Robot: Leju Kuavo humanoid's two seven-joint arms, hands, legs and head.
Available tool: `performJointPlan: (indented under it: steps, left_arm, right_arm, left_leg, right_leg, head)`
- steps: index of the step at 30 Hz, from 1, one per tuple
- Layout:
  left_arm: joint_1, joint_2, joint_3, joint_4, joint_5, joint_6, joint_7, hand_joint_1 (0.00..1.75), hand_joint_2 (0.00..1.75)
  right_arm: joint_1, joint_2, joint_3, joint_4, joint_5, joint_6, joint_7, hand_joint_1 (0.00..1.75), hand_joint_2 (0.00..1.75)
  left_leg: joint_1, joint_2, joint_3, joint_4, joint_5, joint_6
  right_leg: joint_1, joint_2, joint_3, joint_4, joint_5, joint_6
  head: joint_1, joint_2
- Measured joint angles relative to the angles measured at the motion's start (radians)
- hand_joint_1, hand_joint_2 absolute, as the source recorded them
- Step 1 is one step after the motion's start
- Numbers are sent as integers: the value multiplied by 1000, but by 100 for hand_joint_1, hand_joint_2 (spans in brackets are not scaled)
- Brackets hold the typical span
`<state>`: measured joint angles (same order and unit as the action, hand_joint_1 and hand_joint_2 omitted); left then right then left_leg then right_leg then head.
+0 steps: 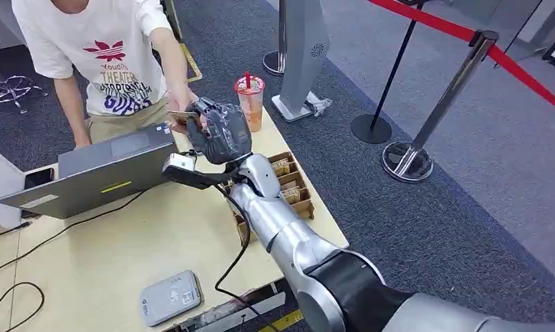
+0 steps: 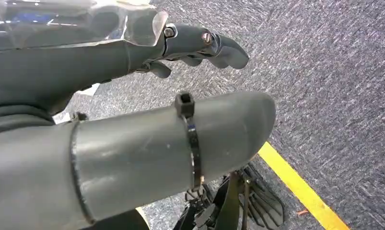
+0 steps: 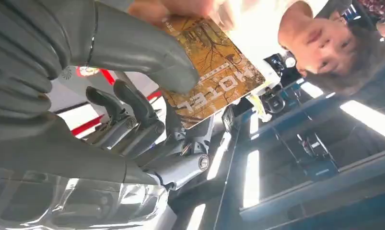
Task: Pass the card to the sensor for recognition and then transmit it.
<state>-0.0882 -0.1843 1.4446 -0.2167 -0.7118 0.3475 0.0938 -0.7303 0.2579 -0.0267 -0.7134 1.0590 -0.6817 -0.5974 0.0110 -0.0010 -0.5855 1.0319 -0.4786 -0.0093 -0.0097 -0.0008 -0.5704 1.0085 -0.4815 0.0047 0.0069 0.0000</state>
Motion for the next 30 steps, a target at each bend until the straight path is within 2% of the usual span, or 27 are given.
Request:
performJointPlan:
  steps: [8, 9, 10, 11, 30]
  left_arm:
    - [-1, 0, 0, 0, 0, 0, 0, 0, 0]
    - [-1, 0, 0, 0, 0, 0, 0, 0, 0]
    - [-1, 0, 0, 0, 1, 0, 0, 0, 0]
    - [-1, 0, 0, 0, 1, 1, 0, 0, 0]
    - [-2, -5, 0, 0, 11, 5, -3, 0, 0]
  right_arm:
    - [1, 0, -7, -1, 3, 0, -3, 175, 175]
    - [1, 0, -7, -1, 3, 0, -3, 159, 175]
    - [1, 0, -8, -1, 6, 0, -3, 91, 175]
    - [1, 0, -8, -1, 11, 0, -3, 0, 175]
    - [2, 13, -50, -2, 53, 0, -42, 0, 175]
  left_leg:
    - [0, 0, 0, 0, 0, 0]
    - [0, 0, 0, 0, 0, 0]
    - [0, 0, 0, 0, 0, 0]
    - [0, 0, 0, 0, 0, 0]
    - [0, 0, 0, 0, 0, 0]
  right_leg:
    - [0, 0, 0, 0, 0, 0]
    - [0, 0, 0, 0, 0, 0]
    - [0, 0, 0, 0, 0, 0]
    - [0, 0, 0, 0, 0, 0]
    - [0, 0, 0, 0, 0, 0]
  head:
    - [0, 0]
    - [0, 0]
    - [0, 0]
    - [0, 0]
    - [0, 0]
